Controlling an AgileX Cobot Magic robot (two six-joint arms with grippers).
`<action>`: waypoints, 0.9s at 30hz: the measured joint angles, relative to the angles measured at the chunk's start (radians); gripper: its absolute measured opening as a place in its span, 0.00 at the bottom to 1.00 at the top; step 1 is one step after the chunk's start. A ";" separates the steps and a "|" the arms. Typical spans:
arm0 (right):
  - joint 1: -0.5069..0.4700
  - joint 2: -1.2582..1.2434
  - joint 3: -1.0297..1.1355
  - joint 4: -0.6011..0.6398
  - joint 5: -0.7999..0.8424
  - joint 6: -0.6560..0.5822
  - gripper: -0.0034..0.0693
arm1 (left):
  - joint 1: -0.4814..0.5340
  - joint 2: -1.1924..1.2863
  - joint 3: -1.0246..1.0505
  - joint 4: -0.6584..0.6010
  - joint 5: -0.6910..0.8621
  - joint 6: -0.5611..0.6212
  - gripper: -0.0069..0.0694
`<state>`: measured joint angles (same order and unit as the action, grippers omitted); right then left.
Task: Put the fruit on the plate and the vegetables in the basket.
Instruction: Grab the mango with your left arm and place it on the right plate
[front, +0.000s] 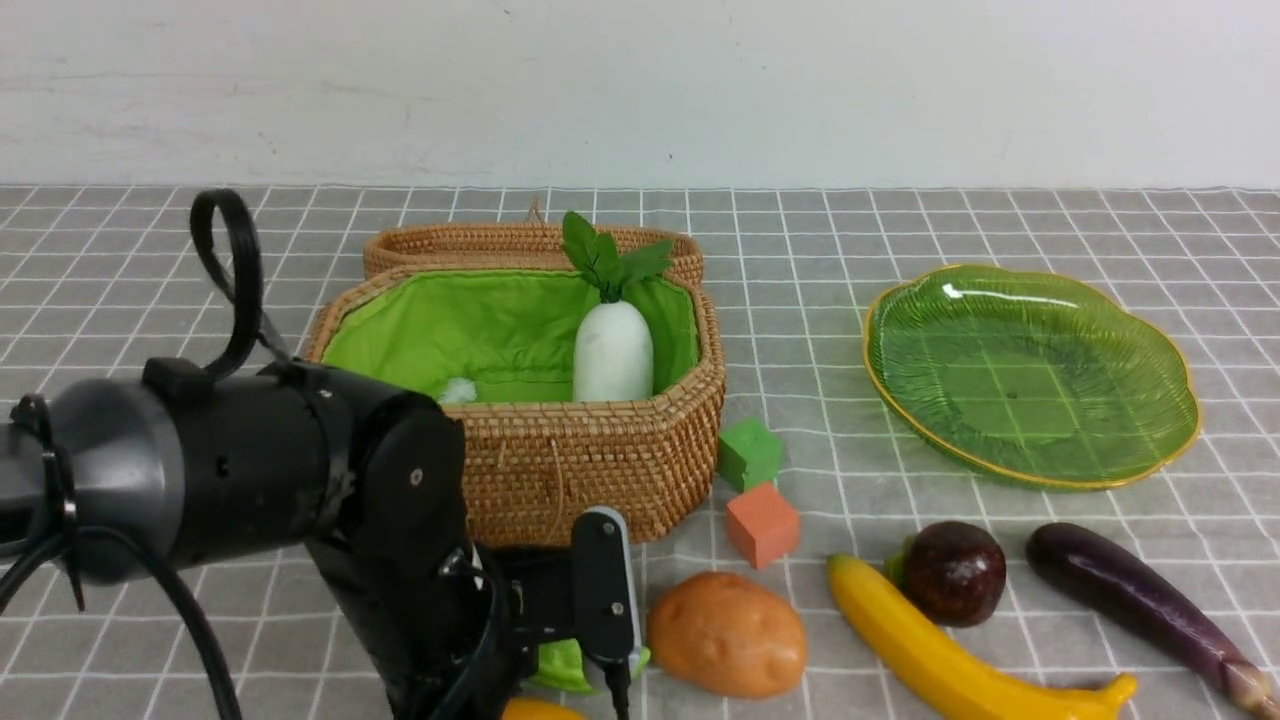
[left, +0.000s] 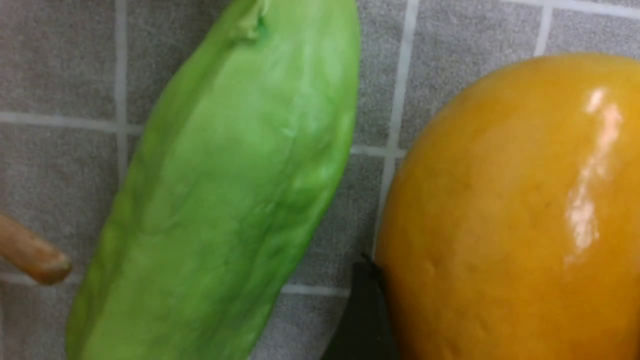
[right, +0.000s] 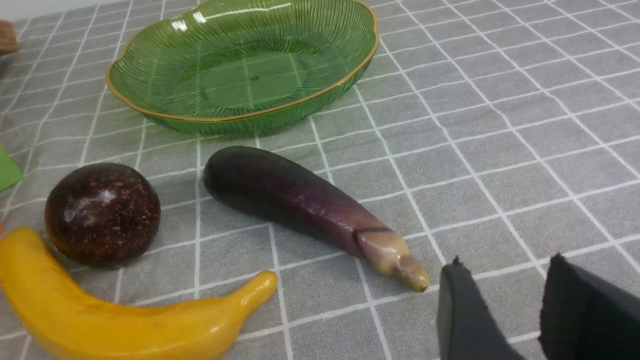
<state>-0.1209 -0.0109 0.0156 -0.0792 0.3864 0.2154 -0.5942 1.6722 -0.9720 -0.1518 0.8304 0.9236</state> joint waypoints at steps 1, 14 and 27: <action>0.000 0.000 0.000 0.000 0.000 0.000 0.38 | 0.000 0.002 -0.008 0.004 0.029 -0.003 0.83; 0.000 0.000 0.000 0.000 0.000 0.000 0.38 | 0.000 0.017 -0.184 -0.021 0.295 -0.059 0.83; 0.000 0.000 0.000 0.000 0.000 0.000 0.38 | -0.005 0.022 -0.457 -0.572 0.071 0.062 0.83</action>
<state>-0.1209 -0.0109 0.0156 -0.0792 0.3864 0.2154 -0.5996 1.6943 -1.4290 -0.7234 0.9018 0.9859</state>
